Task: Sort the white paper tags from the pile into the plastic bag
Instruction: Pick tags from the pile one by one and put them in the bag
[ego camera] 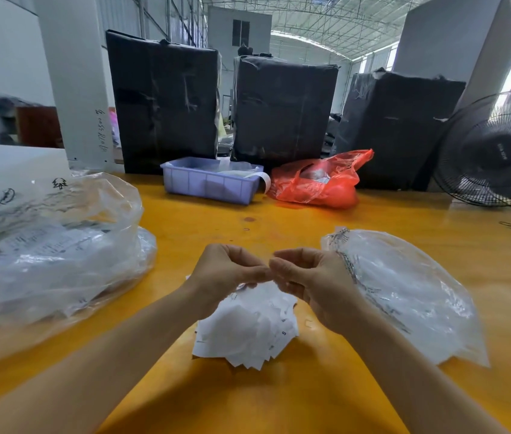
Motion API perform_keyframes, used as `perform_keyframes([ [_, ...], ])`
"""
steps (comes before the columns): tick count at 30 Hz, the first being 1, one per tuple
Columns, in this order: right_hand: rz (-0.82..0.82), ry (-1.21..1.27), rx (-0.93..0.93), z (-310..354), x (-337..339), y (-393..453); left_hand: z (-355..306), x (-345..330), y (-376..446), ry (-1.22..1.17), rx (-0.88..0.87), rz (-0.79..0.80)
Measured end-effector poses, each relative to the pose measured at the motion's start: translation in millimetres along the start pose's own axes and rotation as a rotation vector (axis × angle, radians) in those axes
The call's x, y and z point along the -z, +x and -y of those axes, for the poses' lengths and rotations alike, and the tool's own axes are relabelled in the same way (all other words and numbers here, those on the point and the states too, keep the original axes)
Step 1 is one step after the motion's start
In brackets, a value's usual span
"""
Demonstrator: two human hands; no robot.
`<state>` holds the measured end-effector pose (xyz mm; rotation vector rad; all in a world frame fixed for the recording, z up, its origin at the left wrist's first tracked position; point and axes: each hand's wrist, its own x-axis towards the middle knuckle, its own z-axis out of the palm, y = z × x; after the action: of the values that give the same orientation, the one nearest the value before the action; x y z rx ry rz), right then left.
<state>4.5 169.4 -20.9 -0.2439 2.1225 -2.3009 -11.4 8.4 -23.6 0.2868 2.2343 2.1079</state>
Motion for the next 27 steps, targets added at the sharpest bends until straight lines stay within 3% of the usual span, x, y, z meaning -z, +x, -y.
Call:
perform_keyframes([
  [4, -0.058, 0.055, -0.003, 10, 8, 3, 0, -3, 0, -0.091, 0.015, -0.018],
  [7, -0.303, 0.006, 0.114, 23, 36, 7, -1, -3, 2, -0.196, 0.053, -0.033],
  [11, -0.750, -0.730, 0.305, 23, 94, 11, 0, 0, 4, -0.259, 0.127, -0.043],
  [13, -0.824, -1.025, 0.261, 18, 112, 11, 0, 2, 4, -0.281, 0.153, -0.048],
  [17, -0.641, -1.333, -0.113, 7, 120, 12, -1, 5, 2, -0.286, 0.171, -0.051],
  [19, -0.631, -1.489, -0.182, 9, 111, 10, -1, 5, 2, -0.290, 0.173, -0.057],
  [20, -0.682, -1.514, -0.111, 13, 105, 10, -2, 5, 3, -0.290, 0.172, -0.056],
  [22, -0.768, -1.412, 0.236, 20, 91, 10, -2, 4, 2, -0.286, 0.161, -0.039],
  [24, -0.690, -1.161, 0.563, 24, 65, 7, -2, 3, 2, -0.277, 0.146, -0.027],
  [27, -0.416, -0.930, 0.577, 11, 22, 4, -2, 5, 6, -0.264, 0.118, -0.066],
])
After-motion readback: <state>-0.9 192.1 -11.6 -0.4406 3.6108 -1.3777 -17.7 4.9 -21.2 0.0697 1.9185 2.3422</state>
